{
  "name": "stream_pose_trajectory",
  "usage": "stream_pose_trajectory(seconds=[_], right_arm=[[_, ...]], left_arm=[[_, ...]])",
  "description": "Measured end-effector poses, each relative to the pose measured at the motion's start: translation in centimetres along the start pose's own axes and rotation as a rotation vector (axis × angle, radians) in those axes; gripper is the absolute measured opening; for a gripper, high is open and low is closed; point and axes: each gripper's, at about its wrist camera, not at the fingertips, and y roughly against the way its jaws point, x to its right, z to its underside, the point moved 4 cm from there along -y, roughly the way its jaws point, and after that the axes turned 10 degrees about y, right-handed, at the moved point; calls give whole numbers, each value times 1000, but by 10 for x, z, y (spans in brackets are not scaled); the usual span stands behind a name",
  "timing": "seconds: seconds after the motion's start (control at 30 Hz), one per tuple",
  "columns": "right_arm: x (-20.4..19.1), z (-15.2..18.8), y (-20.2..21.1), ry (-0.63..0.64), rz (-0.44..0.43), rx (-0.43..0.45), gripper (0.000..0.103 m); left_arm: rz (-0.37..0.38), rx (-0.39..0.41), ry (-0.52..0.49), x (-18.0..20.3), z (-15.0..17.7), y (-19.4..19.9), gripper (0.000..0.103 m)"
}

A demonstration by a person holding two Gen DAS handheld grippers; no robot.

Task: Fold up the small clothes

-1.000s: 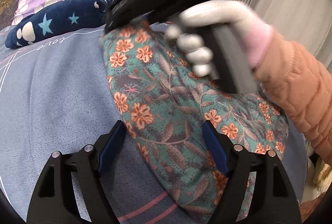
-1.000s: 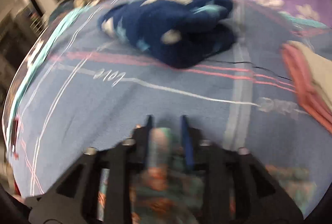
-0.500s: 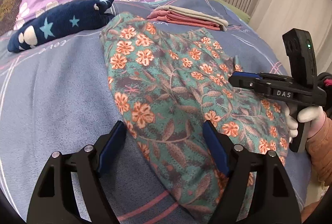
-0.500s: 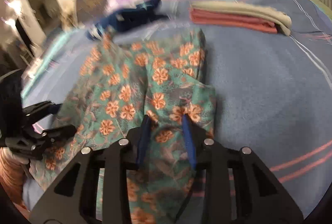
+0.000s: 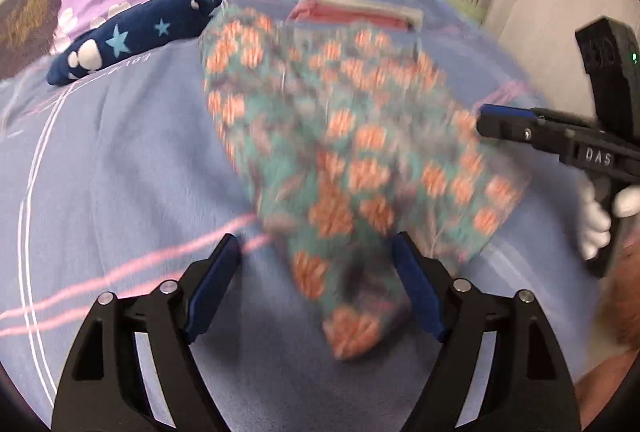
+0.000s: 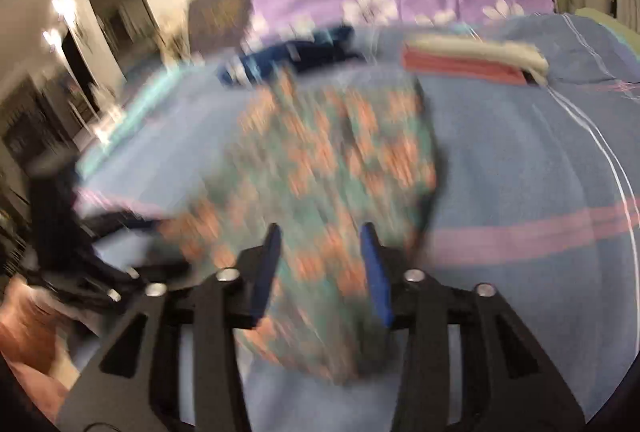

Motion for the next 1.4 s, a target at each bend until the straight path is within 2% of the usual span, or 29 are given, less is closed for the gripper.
stream_pose_trajectory(seconds=[0.03,0.07,0.2,0.37,0.47,0.63,0.87,0.93,1.03,1.4], right_arm=[[2,11,-8,9,30,-34,55],[5,20,-15,-12,26,-31,55],[21,18,-6,-160,-35,-28,56],[45,14,16,-232,-78,6,60],[67,7,10,-323,-143,-21,61],[73,11,-6,-354,-185,-63,65],[75,3,-16,-374,-286,-49,65],[76,-3,-21,-366,-312,-62,63],[75,-12,-30,-341,-327,-80,60],[78,-41,-60,-292,-367,-106,59]], left_arm=[[-11,15,-9,1,1,1,84],[-25,9,-4,1,0,2,84],[-36,0,48,-1,-2,7,85],[57,27,161,-15,-11,23,85],[73,38,214,-26,-25,17,85],[145,0,289,-35,-32,1,85],[172,-13,238,-33,-39,-7,84],[179,-15,228,-33,-44,-9,82],[193,-19,205,-31,-50,-14,77],[253,-64,186,-34,-69,-38,77]])
